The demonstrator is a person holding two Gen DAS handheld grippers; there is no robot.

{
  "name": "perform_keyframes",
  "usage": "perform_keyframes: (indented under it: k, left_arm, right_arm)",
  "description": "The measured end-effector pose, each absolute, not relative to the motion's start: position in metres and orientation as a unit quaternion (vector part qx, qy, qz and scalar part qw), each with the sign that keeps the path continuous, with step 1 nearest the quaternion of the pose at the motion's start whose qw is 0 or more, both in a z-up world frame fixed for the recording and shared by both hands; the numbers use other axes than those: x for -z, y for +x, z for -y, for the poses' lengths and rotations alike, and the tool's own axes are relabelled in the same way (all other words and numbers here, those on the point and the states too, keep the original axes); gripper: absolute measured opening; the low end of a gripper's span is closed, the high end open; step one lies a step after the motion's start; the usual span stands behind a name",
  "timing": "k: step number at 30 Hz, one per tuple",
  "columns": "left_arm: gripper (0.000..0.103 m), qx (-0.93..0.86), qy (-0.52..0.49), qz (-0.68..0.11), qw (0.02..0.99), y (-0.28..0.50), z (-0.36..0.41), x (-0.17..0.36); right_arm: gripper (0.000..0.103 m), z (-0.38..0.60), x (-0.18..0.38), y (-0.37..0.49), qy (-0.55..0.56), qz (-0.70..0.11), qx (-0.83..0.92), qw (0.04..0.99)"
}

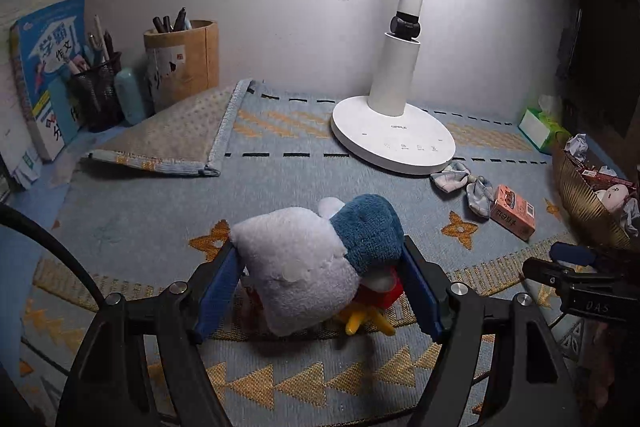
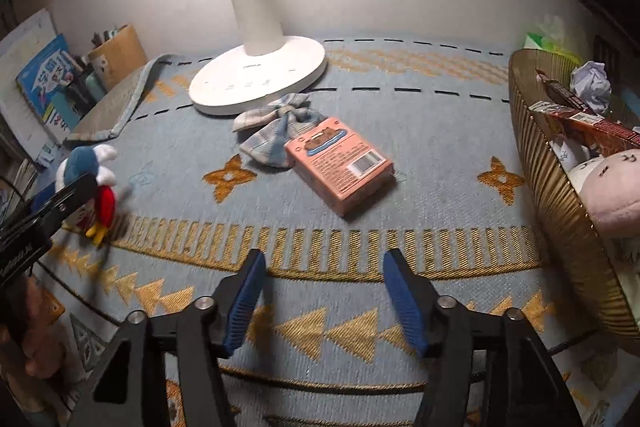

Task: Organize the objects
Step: 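Grasp the white-blue plush duck with the left tool while the right grasps the pink box, then carry the plush duck and pink box into the amber bowl and release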

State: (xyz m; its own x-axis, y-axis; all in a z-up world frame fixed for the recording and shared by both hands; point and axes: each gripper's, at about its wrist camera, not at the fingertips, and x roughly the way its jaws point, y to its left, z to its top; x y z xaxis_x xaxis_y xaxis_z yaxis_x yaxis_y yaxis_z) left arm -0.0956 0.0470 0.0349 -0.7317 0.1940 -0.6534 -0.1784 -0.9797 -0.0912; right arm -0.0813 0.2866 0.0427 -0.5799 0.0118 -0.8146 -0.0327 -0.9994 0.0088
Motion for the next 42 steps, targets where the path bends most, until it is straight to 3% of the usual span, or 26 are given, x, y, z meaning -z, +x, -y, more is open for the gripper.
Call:
perform_keyframes:
  k: [5, 7, 11, 14, 17, 19, 26, 33, 36, 39, 41, 42]
  left_arm:
    - [0.074, -0.928, -0.36, 0.015, 0.099, -0.096, -0.046, -0.034]
    - [0.074, -0.926, -0.363, 0.016, 0.101, -0.096, -0.046, -0.033]
    - [0.075, -0.926, -0.365, 0.013, 0.102, -0.095, -0.048, -0.032]
    - [0.075, -0.926, -0.364, 0.003, 0.103, -0.095, -0.052, -0.031]
    - [0.075, -0.927, -0.361, -0.01, 0.1, -0.094, -0.055, -0.031]
    - [0.075, -0.929, -0.359, -0.014, 0.092, -0.094, -0.056, -0.031]
    - [0.075, -0.925, -0.368, 0.009, 0.095, -0.097, -0.048, -0.03]
    - [0.075, -0.924, -0.371, 0.006, 0.094, -0.098, -0.049, -0.029]
    - [0.075, -0.925, -0.37, 0.004, 0.09, -0.097, -0.049, -0.03]
    - [0.075, -0.925, -0.37, 0.005, 0.09, -0.097, -0.048, -0.03]
    - [0.075, -0.925, -0.371, 0.002, 0.089, -0.097, -0.049, -0.029]
    - [0.075, -0.925, -0.37, 0.0, 0.088, -0.096, -0.049, -0.029]
  right_arm:
    - [0.084, -0.295, -0.037, -0.12, -0.471, -0.012, -0.882, 0.018]
    - [0.093, -0.292, -0.035, -0.134, -0.473, 0.004, -0.881, 0.006]
    - [0.094, -0.285, -0.036, -0.145, -0.473, 0.014, -0.881, -0.015]
    - [0.08, -0.279, -0.039, -0.133, -0.463, 0.025, -0.885, -0.034]
    - [0.055, -0.271, -0.041, -0.116, -0.453, 0.028, -0.89, -0.037]
    - [0.047, -0.268, -0.041, -0.105, -0.454, 0.022, -0.89, -0.037]
    - [0.045, -0.278, -0.048, -0.025, -0.462, -0.011, -0.885, -0.055]
    - [0.046, -0.277, -0.038, 0.012, -0.453, 0.025, -0.89, -0.035]
    - [0.058, -0.276, -0.037, 0.004, -0.453, 0.033, -0.89, -0.029]
    - [0.058, -0.278, -0.036, -0.003, -0.454, 0.026, -0.89, -0.039]
    - [0.054, -0.276, -0.037, 0.0, -0.451, 0.029, -0.891, -0.045]
    - [0.046, -0.273, -0.037, 0.004, -0.448, 0.036, -0.892, -0.048]
